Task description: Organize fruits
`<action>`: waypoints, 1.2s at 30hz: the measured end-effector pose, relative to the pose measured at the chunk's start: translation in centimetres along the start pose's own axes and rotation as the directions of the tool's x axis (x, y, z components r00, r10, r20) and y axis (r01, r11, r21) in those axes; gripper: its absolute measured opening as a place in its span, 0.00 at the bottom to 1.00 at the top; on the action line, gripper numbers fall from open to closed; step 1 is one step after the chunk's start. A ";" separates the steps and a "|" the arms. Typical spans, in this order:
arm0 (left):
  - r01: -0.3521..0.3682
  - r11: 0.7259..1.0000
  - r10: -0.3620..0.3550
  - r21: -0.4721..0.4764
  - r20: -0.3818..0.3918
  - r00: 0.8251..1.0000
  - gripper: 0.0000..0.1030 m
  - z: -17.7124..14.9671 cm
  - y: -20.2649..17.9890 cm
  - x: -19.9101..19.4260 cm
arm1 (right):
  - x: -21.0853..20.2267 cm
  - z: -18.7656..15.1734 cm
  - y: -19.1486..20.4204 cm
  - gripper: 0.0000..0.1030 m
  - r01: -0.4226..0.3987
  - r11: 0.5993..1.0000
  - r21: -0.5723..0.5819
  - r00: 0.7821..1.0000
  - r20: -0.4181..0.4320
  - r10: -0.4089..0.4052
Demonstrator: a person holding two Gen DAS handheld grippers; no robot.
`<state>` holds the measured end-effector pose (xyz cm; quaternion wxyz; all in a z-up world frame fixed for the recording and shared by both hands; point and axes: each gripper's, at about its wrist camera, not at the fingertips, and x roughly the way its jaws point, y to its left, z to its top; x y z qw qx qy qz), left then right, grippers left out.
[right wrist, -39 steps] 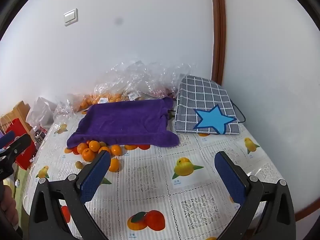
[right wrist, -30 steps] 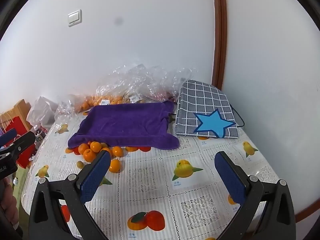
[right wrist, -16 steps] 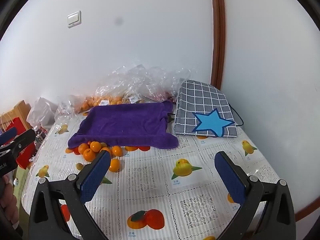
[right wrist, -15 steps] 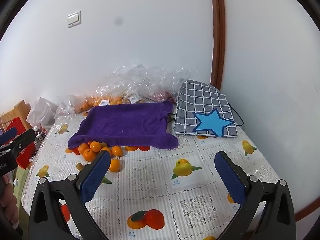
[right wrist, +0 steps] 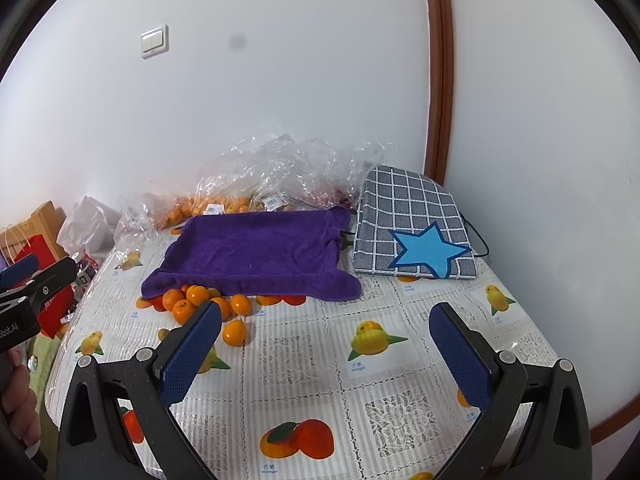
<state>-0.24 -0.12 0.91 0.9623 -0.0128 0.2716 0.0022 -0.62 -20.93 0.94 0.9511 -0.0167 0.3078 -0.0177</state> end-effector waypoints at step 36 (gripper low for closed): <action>-0.045 0.999 0.045 -0.012 -0.017 0.999 1.00 -1.0 2.8 2.3 | 1.5 -1.3 1.0 0.98 0.007 1.000 -0.012 0.999 0.033 -0.007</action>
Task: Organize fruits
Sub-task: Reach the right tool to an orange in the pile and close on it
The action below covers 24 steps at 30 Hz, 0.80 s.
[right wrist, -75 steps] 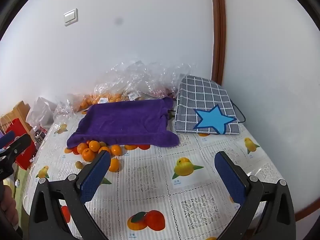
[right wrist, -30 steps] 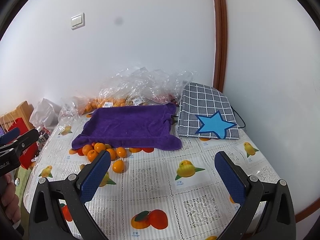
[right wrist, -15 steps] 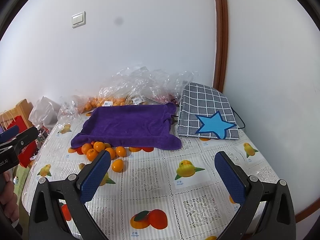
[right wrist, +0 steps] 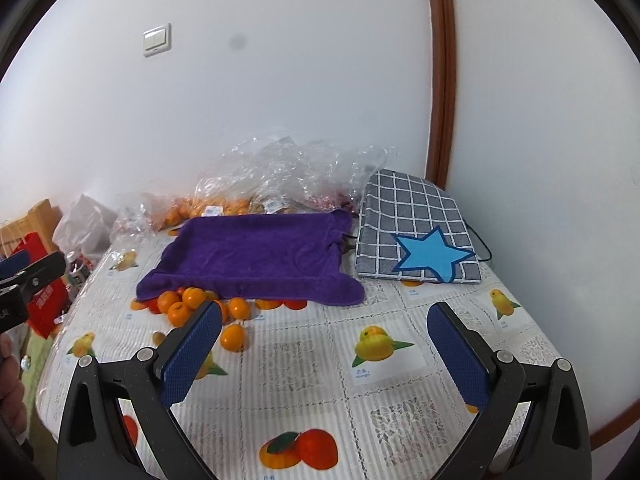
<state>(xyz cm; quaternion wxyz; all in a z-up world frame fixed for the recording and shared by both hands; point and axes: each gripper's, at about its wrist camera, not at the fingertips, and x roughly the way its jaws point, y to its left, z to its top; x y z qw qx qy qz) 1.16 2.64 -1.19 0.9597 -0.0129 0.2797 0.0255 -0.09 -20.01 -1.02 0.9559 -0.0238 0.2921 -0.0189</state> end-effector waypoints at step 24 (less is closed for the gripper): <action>-0.013 0.995 -0.011 -0.095 -0.255 0.967 0.62 -9.0 9.2 12.3 | 18.0 -7.1 9.1 0.55 -0.219 0.975 -0.022 0.924 -0.326 0.200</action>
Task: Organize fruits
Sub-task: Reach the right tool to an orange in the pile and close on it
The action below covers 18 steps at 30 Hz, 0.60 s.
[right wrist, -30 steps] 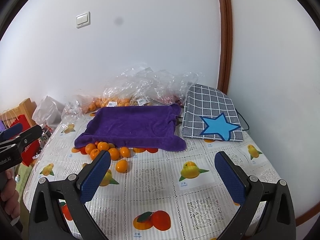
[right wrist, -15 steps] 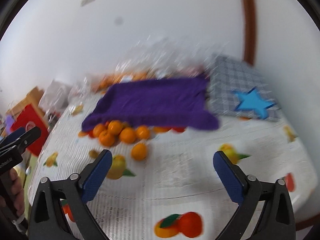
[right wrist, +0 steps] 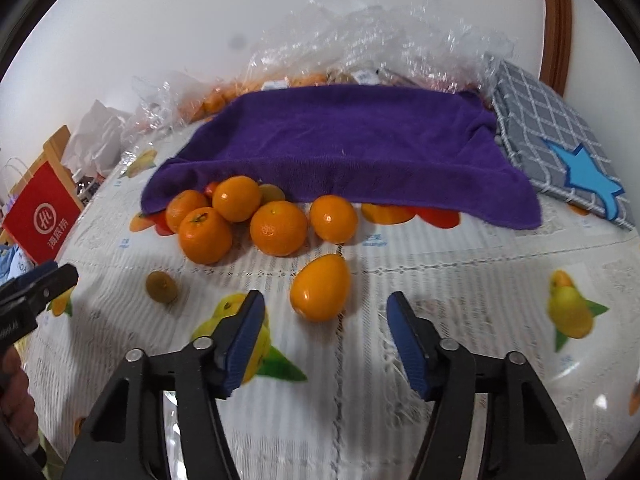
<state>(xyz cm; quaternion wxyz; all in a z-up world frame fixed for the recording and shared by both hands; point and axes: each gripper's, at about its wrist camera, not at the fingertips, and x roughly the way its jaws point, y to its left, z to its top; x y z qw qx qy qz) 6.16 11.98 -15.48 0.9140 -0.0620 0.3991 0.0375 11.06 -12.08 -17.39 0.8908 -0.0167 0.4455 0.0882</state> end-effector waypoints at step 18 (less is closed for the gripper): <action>0.222 0.974 -0.219 0.051 -0.064 0.974 0.61 -0.6 -5.3 2.8 | -0.5 -1.5 -4.6 0.34 0.024 0.999 -0.032 1.000 0.012 -0.024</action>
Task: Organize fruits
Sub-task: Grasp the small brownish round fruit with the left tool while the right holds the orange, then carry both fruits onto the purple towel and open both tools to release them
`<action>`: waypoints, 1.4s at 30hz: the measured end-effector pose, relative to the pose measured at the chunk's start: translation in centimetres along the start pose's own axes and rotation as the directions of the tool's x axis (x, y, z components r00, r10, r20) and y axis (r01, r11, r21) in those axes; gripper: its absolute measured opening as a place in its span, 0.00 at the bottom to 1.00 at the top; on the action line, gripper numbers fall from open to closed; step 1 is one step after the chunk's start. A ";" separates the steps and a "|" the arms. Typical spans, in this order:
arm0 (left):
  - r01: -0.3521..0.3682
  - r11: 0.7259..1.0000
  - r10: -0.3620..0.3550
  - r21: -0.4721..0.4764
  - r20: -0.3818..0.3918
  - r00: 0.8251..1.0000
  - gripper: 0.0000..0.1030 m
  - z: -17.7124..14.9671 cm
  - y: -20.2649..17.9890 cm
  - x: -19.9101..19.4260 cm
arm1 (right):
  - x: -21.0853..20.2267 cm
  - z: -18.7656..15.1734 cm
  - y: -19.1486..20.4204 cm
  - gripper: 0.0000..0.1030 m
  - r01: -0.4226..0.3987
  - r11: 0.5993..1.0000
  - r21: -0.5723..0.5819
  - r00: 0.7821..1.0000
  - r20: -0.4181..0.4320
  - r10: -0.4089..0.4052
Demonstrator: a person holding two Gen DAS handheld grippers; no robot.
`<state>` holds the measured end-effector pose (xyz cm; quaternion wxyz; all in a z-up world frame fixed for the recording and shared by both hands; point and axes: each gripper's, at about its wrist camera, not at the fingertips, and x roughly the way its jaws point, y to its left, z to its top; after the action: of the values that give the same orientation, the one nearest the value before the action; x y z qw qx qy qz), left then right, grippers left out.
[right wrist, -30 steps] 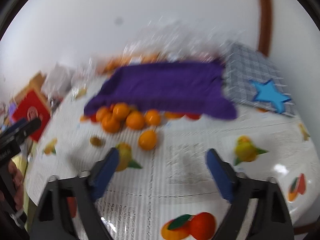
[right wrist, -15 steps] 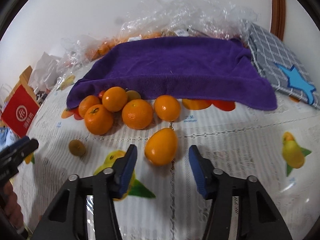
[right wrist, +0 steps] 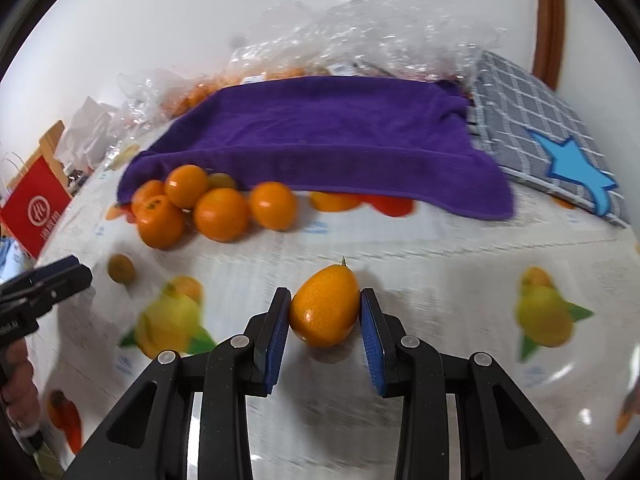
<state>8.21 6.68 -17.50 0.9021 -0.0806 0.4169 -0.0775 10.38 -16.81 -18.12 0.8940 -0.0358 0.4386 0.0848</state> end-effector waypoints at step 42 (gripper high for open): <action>-0.080 0.997 0.080 0.012 0.005 0.997 0.25 2.7 -2.3 0.6 | -0.9 0.0 -2.7 0.31 -0.076 0.995 0.069 0.997 0.031 0.074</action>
<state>10.45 4.54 -15.75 0.9059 -0.0584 0.4172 -0.0438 10.31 -19.59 -17.42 0.8971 0.0136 0.4294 0.1035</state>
